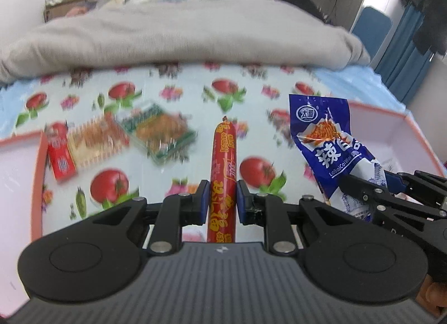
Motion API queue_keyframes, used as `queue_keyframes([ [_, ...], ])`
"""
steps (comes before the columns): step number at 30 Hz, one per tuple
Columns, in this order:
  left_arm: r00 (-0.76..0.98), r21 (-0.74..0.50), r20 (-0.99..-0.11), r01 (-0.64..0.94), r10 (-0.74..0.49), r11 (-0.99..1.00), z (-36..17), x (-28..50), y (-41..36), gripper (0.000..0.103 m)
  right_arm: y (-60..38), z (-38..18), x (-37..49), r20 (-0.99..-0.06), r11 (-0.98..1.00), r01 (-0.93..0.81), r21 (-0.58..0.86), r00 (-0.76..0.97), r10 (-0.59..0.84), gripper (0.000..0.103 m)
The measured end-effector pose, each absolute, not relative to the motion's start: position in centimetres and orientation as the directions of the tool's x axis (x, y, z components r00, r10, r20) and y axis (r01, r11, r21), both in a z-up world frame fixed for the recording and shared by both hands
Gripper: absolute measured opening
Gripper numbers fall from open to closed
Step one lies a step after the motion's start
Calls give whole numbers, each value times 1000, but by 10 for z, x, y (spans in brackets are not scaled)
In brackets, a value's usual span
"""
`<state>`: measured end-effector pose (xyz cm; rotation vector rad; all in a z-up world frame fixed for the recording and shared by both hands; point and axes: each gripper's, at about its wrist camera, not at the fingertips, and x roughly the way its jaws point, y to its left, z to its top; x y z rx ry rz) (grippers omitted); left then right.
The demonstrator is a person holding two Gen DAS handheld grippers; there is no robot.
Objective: Organize snacks
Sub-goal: 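Lift the sausage and blue bag and carry both toward the deep pink box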
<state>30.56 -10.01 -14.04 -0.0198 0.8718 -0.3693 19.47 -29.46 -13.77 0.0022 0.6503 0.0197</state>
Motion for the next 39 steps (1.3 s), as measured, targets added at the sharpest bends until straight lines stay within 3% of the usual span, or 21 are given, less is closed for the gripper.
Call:
queue_keyframes([
  [25,667,-253,-525,471,-529,845,13,287,-178,24,-360,-22,163,-402,994,93,-51,910,-105,32],
  [32,609,-267,-543,527,-578,807,9,288,-235,24,-416,-31,149,-434,980,193,-54,879,-197,32],
  [39,479,-295,-628,584,-614,756,-44,285,-309,24,-457,-64,144,-504,958,265,-109,816,-283,32],
])
